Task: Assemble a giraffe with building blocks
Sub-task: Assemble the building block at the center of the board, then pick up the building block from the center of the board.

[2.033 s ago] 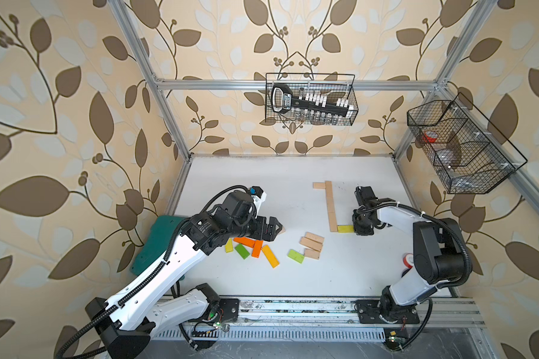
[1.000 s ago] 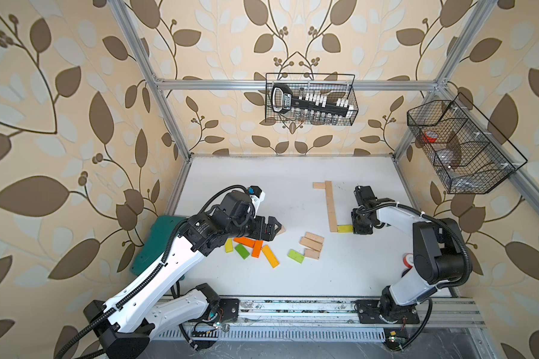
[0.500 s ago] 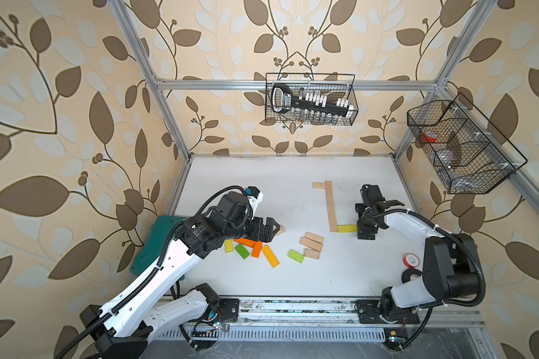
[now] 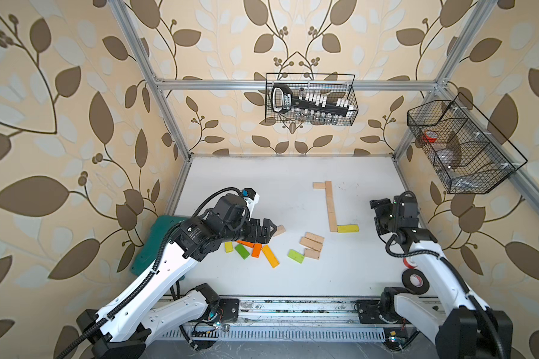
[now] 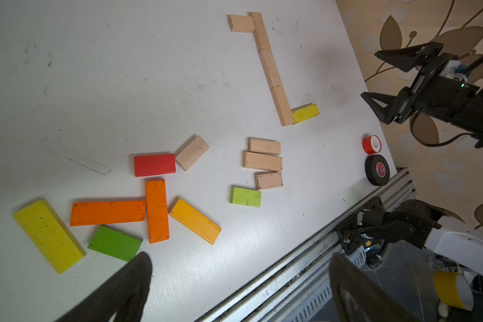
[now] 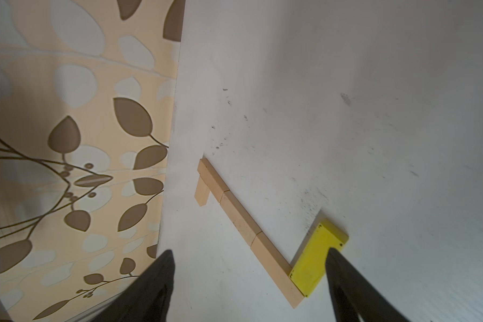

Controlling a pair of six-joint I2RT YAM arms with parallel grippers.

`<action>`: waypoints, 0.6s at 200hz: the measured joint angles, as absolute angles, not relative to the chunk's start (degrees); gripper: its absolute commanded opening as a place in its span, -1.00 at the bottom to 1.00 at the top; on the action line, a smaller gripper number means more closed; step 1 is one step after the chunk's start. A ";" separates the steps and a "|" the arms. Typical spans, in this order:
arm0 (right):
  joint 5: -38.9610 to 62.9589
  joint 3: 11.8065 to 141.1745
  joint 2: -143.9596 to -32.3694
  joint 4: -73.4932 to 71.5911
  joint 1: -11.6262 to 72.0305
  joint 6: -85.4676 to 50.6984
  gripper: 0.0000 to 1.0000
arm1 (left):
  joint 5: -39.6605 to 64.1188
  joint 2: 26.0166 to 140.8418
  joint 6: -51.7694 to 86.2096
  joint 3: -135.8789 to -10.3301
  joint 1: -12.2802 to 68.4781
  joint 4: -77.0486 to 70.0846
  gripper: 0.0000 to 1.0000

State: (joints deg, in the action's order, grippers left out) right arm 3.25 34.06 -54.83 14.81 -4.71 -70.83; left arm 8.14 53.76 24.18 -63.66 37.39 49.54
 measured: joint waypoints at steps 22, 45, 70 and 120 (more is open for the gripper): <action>7.01 34.26 -52.75 15.86 -4.38 -66.15 0.63 | 7.25 53.71 24.27 -63.66 37.39 49.60 0.98; 7.79 41.63 -57.74 19.70 3.05 -55.79 0.66 | 6.70 53.47 24.38 -63.66 37.39 49.98 0.98; 5.21 50.76 -64.93 22.48 20.01 -42.78 0.53 | 5.87 52.60 24.62 -63.66 37.39 50.43 0.98; -3.27 55.61 -76.51 25.69 46.54 -17.58 0.35 | 5.39 50.28 25.36 -63.66 37.39 51.31 0.98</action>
State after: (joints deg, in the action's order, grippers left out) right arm -3.27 55.61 -76.51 25.69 46.54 -17.58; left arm 5.39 50.28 25.36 -63.66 37.39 51.31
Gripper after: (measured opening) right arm 0.691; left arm 0.989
